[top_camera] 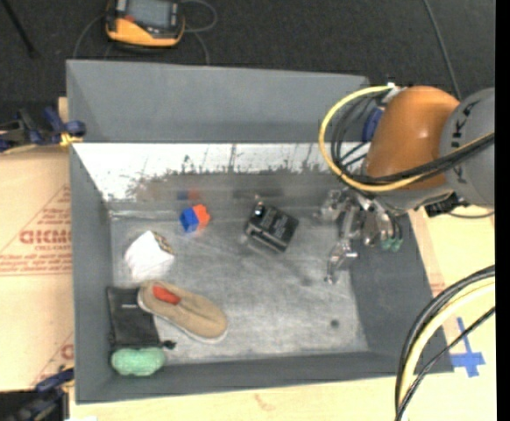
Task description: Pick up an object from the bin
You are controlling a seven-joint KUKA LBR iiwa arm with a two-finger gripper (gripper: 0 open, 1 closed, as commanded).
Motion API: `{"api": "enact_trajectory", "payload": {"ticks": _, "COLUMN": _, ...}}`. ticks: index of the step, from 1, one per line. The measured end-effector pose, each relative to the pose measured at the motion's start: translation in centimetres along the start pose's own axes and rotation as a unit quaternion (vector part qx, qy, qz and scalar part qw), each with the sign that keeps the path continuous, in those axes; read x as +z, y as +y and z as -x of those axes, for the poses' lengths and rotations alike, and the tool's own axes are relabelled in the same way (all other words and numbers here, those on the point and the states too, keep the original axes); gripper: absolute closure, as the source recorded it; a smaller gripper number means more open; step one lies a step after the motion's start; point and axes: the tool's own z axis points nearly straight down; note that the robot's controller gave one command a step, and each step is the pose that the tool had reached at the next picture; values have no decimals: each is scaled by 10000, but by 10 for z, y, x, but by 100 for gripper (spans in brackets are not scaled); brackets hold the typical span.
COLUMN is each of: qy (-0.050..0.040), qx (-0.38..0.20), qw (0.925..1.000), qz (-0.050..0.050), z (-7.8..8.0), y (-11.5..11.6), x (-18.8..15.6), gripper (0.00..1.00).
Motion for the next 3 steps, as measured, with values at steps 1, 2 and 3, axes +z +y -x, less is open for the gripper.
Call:
{"api": "enact_trajectory", "payload": {"ticks": 1, "qy": 0, "qx": -1, "qw": 10000, "qz": 0, "z": 0, "y": 0, "x": 0, "gripper": 0}}
{"api": "enact_trajectory", "payload": {"ticks": 2, "qy": -15, "qx": -151, "qw": 9999, "qz": -3, "z": 9, "y": 3, "x": 6, "gripper": 0}}
{"api": "enact_trajectory", "payload": {"ticks": 3, "qy": -31, "qx": -368, "qw": 9993, "qz": -8, "z": 15, "y": 37, "x": 30, "gripper": 0}}
